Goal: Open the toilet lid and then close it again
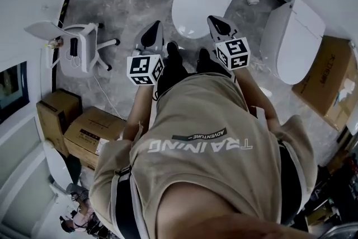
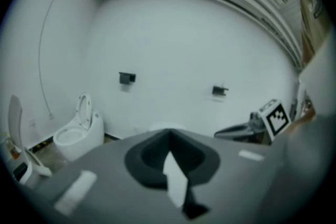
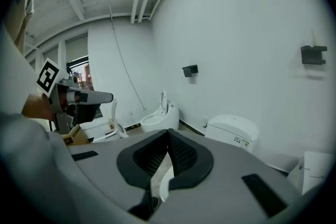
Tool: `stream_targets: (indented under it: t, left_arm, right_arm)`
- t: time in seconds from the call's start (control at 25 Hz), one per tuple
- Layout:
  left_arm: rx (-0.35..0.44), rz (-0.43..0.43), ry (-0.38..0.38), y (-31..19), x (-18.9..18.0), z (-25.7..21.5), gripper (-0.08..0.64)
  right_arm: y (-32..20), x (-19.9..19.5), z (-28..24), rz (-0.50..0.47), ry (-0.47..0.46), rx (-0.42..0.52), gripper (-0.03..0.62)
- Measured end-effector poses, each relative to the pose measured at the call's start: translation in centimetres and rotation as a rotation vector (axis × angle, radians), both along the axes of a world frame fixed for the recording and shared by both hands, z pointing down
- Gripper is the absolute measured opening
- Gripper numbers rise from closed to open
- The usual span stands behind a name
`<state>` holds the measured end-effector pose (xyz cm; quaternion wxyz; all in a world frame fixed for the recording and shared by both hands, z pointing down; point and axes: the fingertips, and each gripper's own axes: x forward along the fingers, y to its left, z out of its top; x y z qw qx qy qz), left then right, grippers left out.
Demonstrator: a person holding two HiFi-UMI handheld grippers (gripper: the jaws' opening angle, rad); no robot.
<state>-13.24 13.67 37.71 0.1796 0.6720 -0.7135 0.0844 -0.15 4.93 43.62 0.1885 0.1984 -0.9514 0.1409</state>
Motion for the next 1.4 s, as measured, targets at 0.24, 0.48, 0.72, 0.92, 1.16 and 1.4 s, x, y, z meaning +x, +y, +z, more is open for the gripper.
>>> stream_targets:
  t: [0.24,0.48,0.72,0.92,1.16,1.4]
  left_arm:
    - [-0.007,0.178,0.049,-3.3,-2.4,1.8,0.003]
    - [-0.006,0.386,0.019,-4.9,-4.7,2.6,0.003]
    - [-0.031,0.463,0.018,-6.9,-7.4,4.9,0.003]
    - [-0.060,0.573,0.008,-7.2,-5.6,6.0,0.003]
    - [-0.122,0.622,0.006,-7.4,-3.5,9.1,0.004]
    - [-0.219,0.608,-0.015,-7.3,-2.4,13.8,0.005]
  right_arm:
    - [-1.0,-0.9,0.3,0.179,0.041,0.000,0.014]
    - [-0.5,-2.6,-0.3,0.361,0.064,0.003,0.014]
    - [-1.1,-3.1,-0.8,0.507,0.066,0.019,0.014]
    - [0.7,-0.7,-0.1,0.599,0.102,0.003,0.014]
    - [1.5,3.2,4.5,0.660,0.147,-0.070,0.014]
    - [2.9,5.6,12.5,0.626,0.196,-0.224,0.015]
